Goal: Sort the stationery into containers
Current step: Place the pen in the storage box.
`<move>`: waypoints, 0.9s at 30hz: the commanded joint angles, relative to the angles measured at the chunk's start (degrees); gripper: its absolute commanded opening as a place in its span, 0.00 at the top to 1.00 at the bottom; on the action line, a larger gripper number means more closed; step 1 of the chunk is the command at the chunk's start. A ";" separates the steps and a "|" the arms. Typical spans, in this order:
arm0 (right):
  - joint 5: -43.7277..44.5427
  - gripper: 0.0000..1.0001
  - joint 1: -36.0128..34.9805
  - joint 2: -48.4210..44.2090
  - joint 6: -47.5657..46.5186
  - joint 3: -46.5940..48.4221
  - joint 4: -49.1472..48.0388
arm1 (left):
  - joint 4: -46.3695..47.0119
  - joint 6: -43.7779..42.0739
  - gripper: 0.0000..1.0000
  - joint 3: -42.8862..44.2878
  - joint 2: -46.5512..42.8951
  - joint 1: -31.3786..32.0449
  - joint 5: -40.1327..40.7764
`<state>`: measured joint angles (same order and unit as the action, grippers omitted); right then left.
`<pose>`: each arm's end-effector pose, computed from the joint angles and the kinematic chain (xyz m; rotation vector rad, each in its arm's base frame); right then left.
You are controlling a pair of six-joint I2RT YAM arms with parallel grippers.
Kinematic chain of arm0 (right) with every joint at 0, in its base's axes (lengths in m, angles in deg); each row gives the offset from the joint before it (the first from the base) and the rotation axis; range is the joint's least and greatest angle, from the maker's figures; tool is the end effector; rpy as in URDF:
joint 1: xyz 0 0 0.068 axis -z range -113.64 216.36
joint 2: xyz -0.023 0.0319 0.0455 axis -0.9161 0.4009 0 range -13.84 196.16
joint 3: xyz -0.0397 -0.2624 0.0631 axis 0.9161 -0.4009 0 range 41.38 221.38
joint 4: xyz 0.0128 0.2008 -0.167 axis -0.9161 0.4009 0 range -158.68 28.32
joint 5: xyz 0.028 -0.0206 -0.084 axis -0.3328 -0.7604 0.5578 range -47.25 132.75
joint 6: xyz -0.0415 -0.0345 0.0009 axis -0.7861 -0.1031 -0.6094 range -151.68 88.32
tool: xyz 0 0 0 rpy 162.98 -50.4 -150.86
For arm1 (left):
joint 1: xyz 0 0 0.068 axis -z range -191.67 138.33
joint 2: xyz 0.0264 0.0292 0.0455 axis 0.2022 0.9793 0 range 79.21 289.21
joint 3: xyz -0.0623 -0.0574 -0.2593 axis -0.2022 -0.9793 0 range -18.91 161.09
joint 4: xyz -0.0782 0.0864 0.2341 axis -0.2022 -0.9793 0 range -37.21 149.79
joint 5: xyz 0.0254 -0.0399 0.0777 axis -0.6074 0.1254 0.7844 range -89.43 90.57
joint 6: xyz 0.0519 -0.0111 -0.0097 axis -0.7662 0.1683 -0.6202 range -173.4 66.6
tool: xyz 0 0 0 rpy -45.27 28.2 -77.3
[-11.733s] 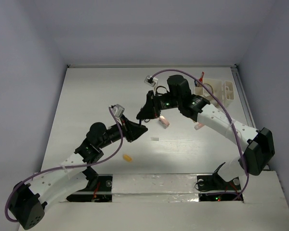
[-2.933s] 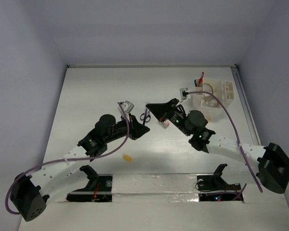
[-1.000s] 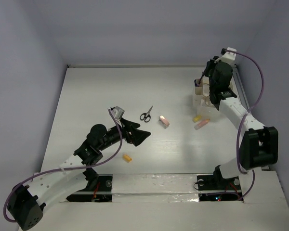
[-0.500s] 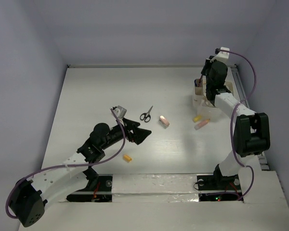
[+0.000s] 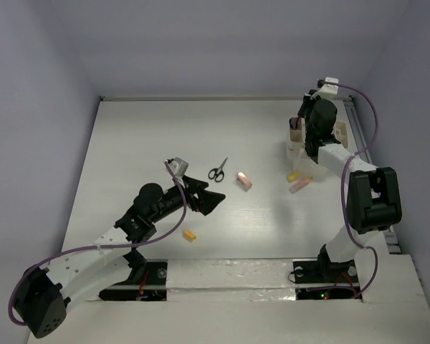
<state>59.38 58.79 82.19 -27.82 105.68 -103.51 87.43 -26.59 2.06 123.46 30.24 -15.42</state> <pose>0.3935 0.0419 0.3040 0.1828 1.5082 -0.0605 0.1331 -0.1327 0.2642 0.4493 1.5501 -1.1569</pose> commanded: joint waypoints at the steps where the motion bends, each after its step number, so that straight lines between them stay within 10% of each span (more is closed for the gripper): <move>1: -0.63 1.00 0.01 0.12 -0.52 -3.29 -6.12 | 3.21 -0.88 0.01 0.47 -0.13 0.10 0.17; 3: -1.59 1.00 0.01 -0.14 0.01 -3.82 -6.48 | 3.21 -0.79 0.01 0.65 -0.30 0.10 0.17; 10: -3.08 0.35 0.01 -4.08 2.03 -3.74 -3.68 | 2.51 -0.70 0.01 1.35 -0.92 0.10 1.40; 13: -4.58 0.29 0.01 -6.46 3.43 -2.77 0.09 | 1.46 -0.35 0.01 1.79 -1.71 0.10 2.80; 16: -6.60 0.33 -1.03 -10.50 7.03 -2.68 4.22 | -0.12 0.35 0.01 2.67 -2.59 0.10 5.17; 21: -15.46 0.76 -7.88 -15.43 9.42 -4.53 12.40 | -5.39 0.97 0.01 4.95 -5.83 0.10 9.83; 27: -33.72 0.79 -19.73 -10.70 -0.83 0.38 30.94 | -12.94 1.41 0.01 9.43 -10.58 0.10 11.24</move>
<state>39.14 44.39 67.94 -21.83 102.70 -86.53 77.37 -25.69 7.16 115.44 30.24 -5.85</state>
